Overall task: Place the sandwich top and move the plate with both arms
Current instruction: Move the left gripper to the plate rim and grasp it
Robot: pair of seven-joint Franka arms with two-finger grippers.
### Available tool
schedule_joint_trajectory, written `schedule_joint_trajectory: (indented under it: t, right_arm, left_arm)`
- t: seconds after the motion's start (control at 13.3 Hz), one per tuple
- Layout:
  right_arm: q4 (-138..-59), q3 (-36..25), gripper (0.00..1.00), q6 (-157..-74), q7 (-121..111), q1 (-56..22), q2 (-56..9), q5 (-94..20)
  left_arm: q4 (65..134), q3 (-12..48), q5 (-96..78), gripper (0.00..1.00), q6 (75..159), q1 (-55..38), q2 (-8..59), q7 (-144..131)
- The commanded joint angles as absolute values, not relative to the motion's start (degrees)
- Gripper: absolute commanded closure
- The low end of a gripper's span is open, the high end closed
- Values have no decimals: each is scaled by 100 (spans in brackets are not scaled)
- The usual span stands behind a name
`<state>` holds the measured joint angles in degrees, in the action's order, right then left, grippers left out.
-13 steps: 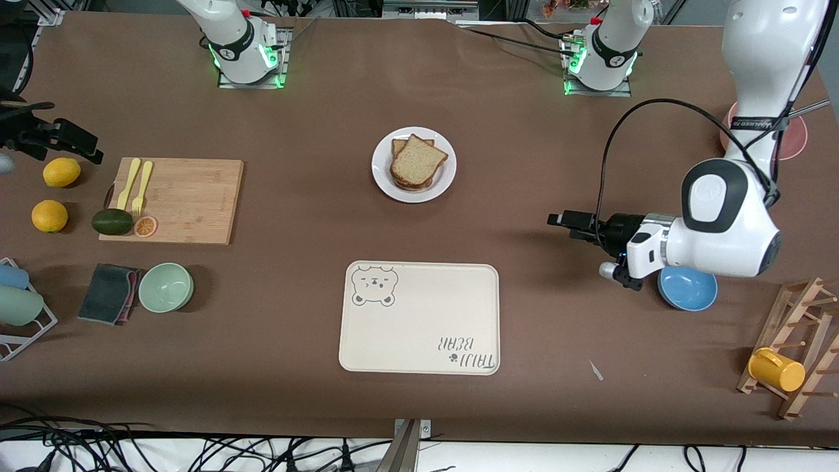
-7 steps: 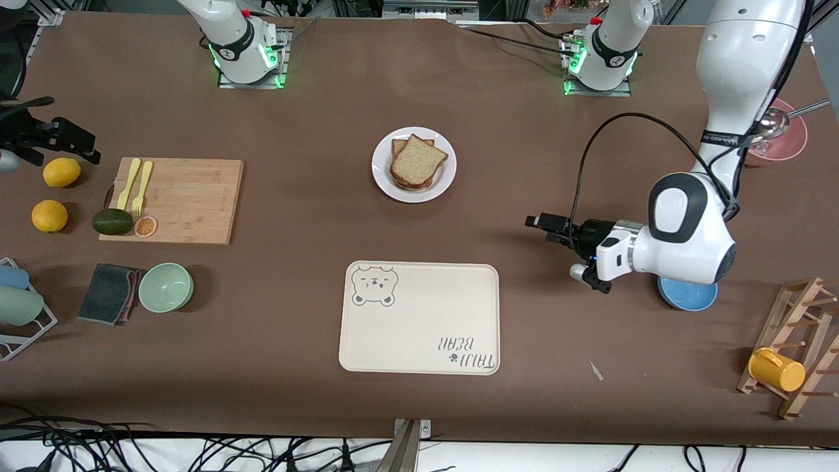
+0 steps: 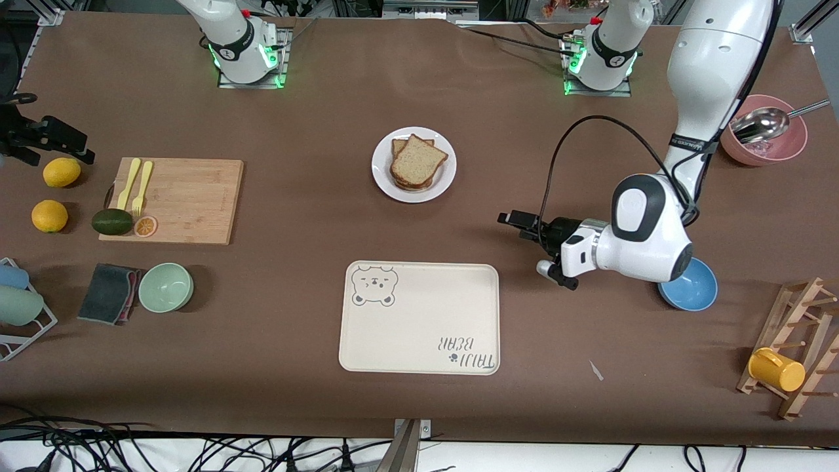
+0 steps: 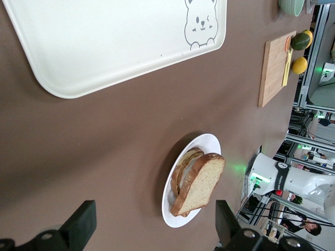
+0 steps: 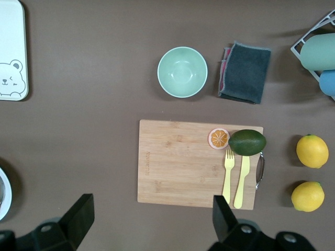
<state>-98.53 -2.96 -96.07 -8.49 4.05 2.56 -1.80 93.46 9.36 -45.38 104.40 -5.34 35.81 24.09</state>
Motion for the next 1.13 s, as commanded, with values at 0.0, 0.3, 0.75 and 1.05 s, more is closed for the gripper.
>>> schedule_joint_trajectory:
  t: [0.0, 0.3, 0.75, 1.05]
  right_arm:
    - [-9686, -281, 0, -9379, -958, 378, 281, -194]
    - [-9642, -273, 0, -9316, -801, 290, 299, -132]
    - [-9642, -168, 0, -9325, -457, 193, 325, 175]
    - [-9668, 0, 0, -9387, -116, 193, 334, 176]
  left_arm:
    - [9343, 923, -5105, 0, 10678, -684, 3814, 2601]
    - [9334, 923, -5238, 0, 11109, -993, 4113, 2715]
    - [9395, 940, -5238, 1, 11092, -1282, 4228, 3225]
    - [9439, 949, -5203, 28, 11206, -1546, 4219, 3269]
